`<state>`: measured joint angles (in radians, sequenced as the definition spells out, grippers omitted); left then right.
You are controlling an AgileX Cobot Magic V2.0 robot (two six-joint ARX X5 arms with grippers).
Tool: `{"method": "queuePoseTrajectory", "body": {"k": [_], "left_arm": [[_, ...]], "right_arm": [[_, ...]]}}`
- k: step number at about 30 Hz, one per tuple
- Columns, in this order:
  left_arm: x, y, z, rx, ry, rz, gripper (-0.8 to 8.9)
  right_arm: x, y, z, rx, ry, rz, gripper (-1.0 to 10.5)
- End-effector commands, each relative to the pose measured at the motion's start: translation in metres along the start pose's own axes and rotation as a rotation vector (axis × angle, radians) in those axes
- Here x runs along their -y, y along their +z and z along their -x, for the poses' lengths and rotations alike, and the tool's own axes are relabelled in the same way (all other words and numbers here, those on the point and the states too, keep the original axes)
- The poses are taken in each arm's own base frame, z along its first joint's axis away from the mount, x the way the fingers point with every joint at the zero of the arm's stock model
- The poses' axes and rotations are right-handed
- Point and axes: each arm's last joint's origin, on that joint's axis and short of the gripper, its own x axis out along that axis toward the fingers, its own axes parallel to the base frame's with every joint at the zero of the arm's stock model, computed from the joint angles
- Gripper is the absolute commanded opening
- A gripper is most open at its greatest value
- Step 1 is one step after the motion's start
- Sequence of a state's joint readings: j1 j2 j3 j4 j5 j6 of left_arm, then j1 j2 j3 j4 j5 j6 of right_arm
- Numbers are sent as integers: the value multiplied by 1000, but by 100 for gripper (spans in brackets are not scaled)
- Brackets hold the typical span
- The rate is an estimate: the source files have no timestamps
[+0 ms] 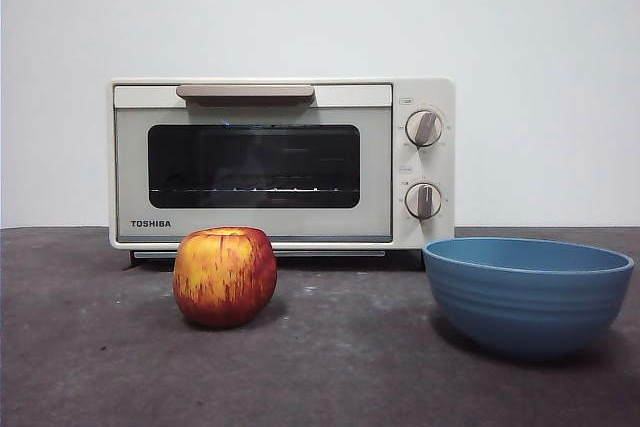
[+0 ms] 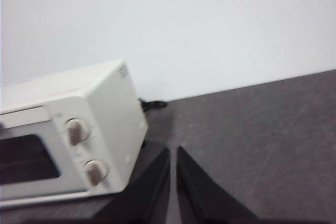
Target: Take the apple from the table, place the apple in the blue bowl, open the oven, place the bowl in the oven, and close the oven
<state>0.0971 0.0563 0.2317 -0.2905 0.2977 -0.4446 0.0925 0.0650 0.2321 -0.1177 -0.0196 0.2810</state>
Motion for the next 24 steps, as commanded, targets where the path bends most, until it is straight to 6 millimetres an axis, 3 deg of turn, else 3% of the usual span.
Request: {"method": "queuePoseTrajectory", "body": {"k": [1,12,18,24], "left_arm": [[9,14,3,-38,-42,-2,7],[42,61,-2,-363,-202,-91,7],[60,69,-4,-506,-316,-156,7],[66,66,-6,-569,-367,-170,7]], "right_arm": [[-7,16,-1,-66,55,-24,5],[-33,55,-27,-505,396,59,5],[-49,63,-36,-685,532,133,5],[-62,59,-37,-787,630,177,5]]}}
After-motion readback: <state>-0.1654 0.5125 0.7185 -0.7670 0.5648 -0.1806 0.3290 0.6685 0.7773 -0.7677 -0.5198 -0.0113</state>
